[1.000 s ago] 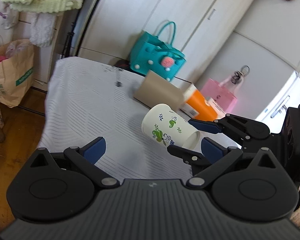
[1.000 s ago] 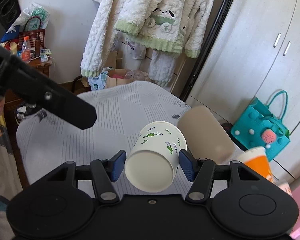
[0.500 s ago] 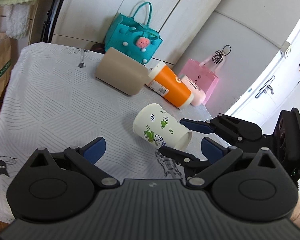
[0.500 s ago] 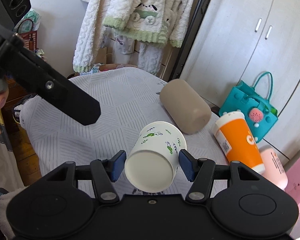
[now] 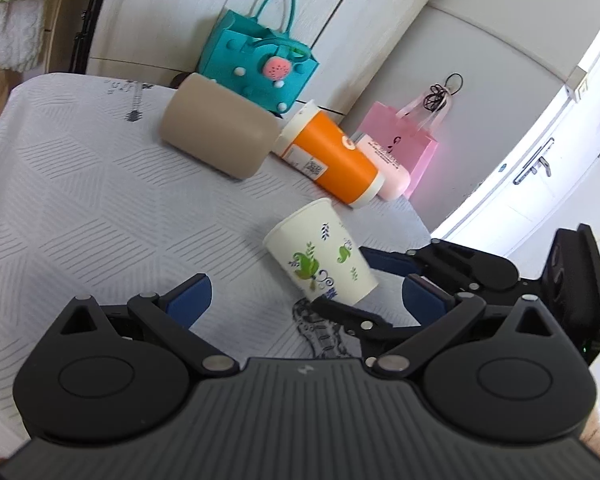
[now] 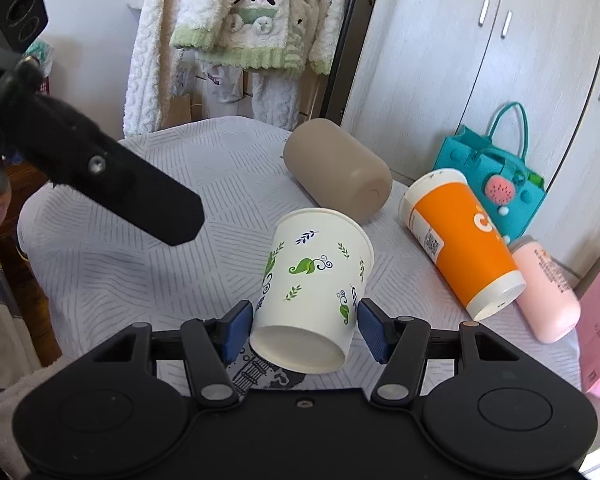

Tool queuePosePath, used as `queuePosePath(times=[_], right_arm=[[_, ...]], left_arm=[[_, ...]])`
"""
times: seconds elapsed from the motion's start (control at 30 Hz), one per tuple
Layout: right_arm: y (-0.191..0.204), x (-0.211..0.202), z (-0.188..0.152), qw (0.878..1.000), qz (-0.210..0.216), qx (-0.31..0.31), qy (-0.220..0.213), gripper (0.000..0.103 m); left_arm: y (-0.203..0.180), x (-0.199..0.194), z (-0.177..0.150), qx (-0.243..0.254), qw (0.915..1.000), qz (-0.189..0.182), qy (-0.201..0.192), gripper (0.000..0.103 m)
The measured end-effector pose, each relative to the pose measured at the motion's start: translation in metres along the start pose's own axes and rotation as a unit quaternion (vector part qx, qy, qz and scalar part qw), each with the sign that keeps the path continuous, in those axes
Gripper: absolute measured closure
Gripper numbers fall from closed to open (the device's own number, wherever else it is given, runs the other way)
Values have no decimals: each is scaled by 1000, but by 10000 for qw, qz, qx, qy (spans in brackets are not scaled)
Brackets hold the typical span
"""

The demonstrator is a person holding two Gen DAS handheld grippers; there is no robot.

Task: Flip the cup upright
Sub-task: 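Lift the cup with the right gripper and rotate it rim-up, then lower the upright cup onto the table with the right gripper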

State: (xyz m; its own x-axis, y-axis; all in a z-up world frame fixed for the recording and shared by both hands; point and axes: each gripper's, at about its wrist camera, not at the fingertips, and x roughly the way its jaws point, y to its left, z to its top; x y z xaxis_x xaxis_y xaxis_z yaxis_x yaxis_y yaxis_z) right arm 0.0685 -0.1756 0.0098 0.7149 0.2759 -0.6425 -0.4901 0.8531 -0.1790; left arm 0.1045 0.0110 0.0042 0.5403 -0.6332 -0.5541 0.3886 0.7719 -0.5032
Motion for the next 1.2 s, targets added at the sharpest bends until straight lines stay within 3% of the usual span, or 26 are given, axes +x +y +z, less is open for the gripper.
queuePosePath(times=[0.1, 0.17, 0.53, 0.73, 0.8, 0.87, 0.9, 1.2], right_arm=[[-8, 1, -1, 9996, 196, 194, 83, 36], [-14, -1, 0, 9985, 427, 312, 147, 23], [-54, 16, 12, 9791, 1585, 1032, 747, 22], [-61, 28, 12, 9731, 1812, 1196, 777, 22], [-64, 29, 10, 9725, 1846, 1210, 739, 22], [-64, 31, 11, 9731, 1852, 1180, 701, 33], [-64, 31, 12, 9738, 1844, 1140, 680, 33], [-62, 18, 9, 9818, 1693, 842, 195, 34]], left_arm=[[-2, 7, 1, -75, 9998, -144, 72, 0], [-3, 15, 2, -126, 9996, -221, 150, 0], [-1, 58, 3, -657, 9941, -620, 606, 2], [0, 67, 7, -800, 9929, -692, 547, 8], [0, 69, 6, -808, 9931, -677, 509, 18], [2, 70, 5, -859, 9931, -646, 465, 28], [3, 69, 4, -845, 9936, -605, 445, 33], [-3, 60, 0, -467, 9970, -617, 86, 34]])
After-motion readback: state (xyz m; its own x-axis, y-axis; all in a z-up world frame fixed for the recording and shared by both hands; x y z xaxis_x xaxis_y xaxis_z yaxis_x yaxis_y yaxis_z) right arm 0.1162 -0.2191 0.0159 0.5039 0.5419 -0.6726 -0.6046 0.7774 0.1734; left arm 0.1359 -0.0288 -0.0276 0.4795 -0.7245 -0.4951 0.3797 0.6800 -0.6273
